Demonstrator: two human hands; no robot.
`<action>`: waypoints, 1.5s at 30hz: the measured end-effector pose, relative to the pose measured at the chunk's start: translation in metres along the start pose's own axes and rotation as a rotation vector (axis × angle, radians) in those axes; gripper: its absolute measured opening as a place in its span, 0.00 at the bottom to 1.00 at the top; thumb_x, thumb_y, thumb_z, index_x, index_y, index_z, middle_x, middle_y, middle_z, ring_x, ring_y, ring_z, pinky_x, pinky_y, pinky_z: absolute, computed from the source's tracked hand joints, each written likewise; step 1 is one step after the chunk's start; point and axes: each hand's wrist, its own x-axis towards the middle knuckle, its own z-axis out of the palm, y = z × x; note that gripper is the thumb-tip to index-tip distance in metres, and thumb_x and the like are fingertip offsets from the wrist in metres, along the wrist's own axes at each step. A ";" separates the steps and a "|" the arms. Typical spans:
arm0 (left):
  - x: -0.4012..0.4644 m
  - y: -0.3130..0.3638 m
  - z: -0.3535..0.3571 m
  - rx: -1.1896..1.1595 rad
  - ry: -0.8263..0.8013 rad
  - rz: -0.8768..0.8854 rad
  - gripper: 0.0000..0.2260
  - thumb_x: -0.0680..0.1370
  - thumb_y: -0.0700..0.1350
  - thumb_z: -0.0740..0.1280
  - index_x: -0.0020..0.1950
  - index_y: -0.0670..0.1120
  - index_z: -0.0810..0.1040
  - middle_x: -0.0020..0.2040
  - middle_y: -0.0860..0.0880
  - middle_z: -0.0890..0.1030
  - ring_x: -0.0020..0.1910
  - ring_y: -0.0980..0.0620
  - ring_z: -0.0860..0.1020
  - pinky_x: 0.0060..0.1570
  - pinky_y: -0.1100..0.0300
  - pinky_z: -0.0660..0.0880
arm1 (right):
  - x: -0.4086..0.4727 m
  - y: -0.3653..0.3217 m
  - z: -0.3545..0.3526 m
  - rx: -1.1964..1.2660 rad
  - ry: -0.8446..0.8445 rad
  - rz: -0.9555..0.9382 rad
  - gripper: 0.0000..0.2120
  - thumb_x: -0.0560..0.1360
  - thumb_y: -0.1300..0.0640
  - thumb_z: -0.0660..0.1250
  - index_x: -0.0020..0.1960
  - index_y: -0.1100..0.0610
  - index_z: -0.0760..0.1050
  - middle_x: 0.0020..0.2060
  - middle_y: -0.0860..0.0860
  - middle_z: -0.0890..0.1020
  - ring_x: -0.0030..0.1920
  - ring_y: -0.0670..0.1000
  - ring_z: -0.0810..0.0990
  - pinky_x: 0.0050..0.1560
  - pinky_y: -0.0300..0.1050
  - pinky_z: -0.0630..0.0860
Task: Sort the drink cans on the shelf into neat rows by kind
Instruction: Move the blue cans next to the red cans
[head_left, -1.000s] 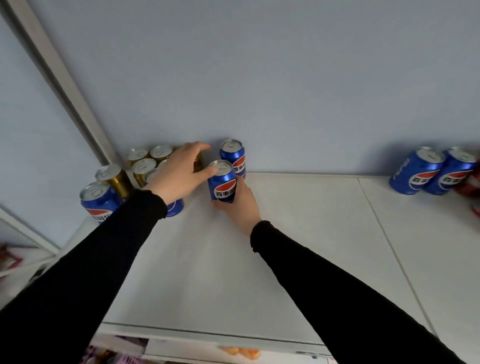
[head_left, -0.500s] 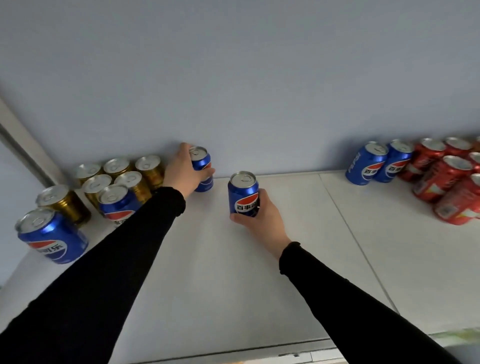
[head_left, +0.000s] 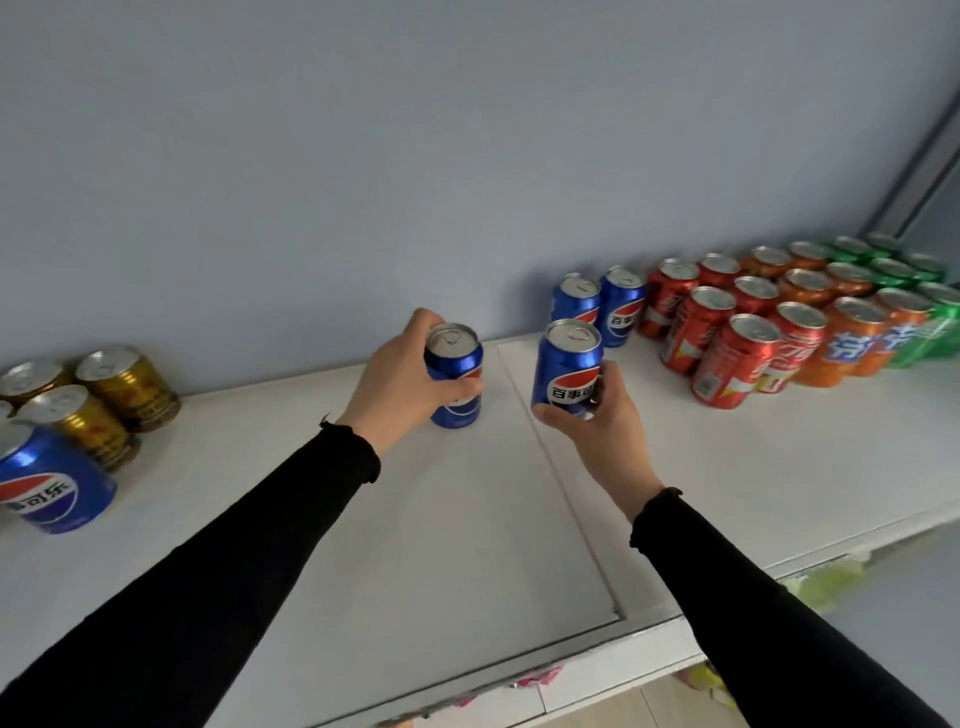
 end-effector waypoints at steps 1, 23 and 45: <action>0.004 0.013 0.015 0.010 -0.014 0.017 0.27 0.67 0.56 0.80 0.58 0.53 0.70 0.52 0.56 0.81 0.50 0.55 0.80 0.46 0.60 0.76 | 0.005 0.006 -0.015 0.003 0.015 -0.001 0.30 0.67 0.55 0.81 0.63 0.52 0.70 0.52 0.41 0.82 0.46 0.33 0.80 0.40 0.25 0.73; 0.085 0.103 0.160 0.175 0.017 -0.127 0.31 0.65 0.51 0.81 0.64 0.56 0.72 0.57 0.50 0.75 0.55 0.50 0.77 0.57 0.54 0.76 | 0.113 0.073 -0.087 -0.006 -0.076 -0.060 0.27 0.71 0.60 0.77 0.64 0.55 0.68 0.63 0.51 0.78 0.65 0.52 0.76 0.69 0.51 0.71; -0.043 0.084 0.097 0.715 -0.032 -0.053 0.25 0.76 0.55 0.71 0.71 0.49 0.73 0.67 0.51 0.74 0.65 0.47 0.70 0.62 0.50 0.72 | 0.031 0.055 -0.107 -0.568 -0.312 -0.466 0.22 0.77 0.49 0.69 0.70 0.51 0.71 0.68 0.49 0.74 0.68 0.51 0.70 0.68 0.47 0.71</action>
